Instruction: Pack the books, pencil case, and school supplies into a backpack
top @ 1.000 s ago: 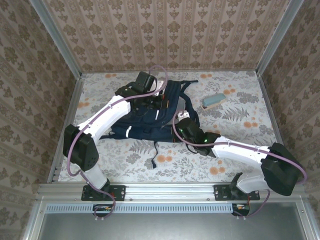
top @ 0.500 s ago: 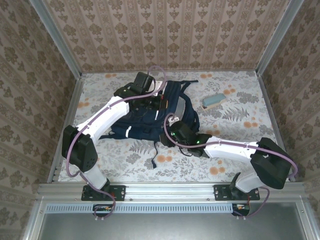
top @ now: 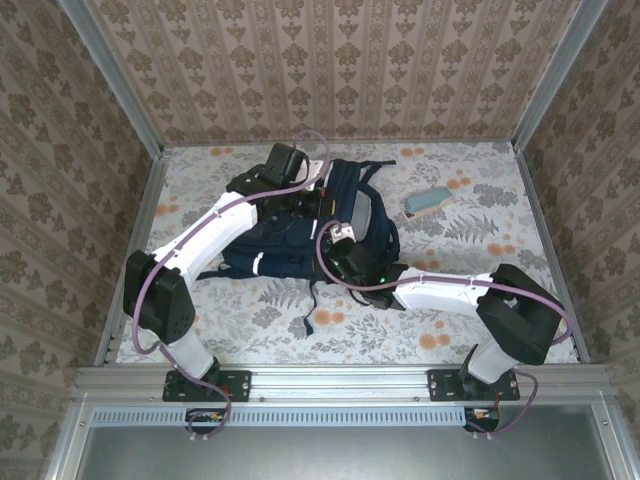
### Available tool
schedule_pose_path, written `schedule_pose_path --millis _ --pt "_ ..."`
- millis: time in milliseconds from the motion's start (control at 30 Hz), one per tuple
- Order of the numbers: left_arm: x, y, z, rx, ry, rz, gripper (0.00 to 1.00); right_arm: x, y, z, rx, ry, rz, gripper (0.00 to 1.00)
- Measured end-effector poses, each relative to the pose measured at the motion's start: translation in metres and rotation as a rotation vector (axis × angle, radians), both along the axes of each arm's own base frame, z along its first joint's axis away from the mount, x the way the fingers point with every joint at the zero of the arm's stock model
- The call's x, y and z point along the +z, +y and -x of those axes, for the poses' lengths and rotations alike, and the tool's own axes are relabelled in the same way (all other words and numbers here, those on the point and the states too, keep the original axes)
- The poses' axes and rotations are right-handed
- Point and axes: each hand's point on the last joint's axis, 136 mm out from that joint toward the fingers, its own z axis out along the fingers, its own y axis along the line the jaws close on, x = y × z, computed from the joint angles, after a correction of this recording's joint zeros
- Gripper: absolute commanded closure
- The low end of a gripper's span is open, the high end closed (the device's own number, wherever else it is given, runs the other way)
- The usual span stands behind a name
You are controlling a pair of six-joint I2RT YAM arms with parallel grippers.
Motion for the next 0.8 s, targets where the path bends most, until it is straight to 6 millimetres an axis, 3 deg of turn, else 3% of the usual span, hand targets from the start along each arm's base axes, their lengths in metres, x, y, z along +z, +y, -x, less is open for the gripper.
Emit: schedule_pose_path --millis 267,567,733,800 --pt "0.001 -0.001 -0.001 0.006 0.005 0.009 1.0 -0.002 0.002 -0.01 -0.003 -0.056 0.044 0.7" --pt "0.003 0.001 -0.004 0.016 0.001 0.014 1.0 0.004 0.004 -0.014 0.019 -0.095 0.068 0.97" --pt "0.006 0.007 -0.006 0.041 0.003 0.021 0.85 0.006 0.006 -0.012 0.032 -0.093 0.049 1.0" --pt "0.009 0.01 -0.007 0.053 -0.002 0.032 0.73 0.01 0.008 -0.008 0.053 -0.088 0.03 1.0"
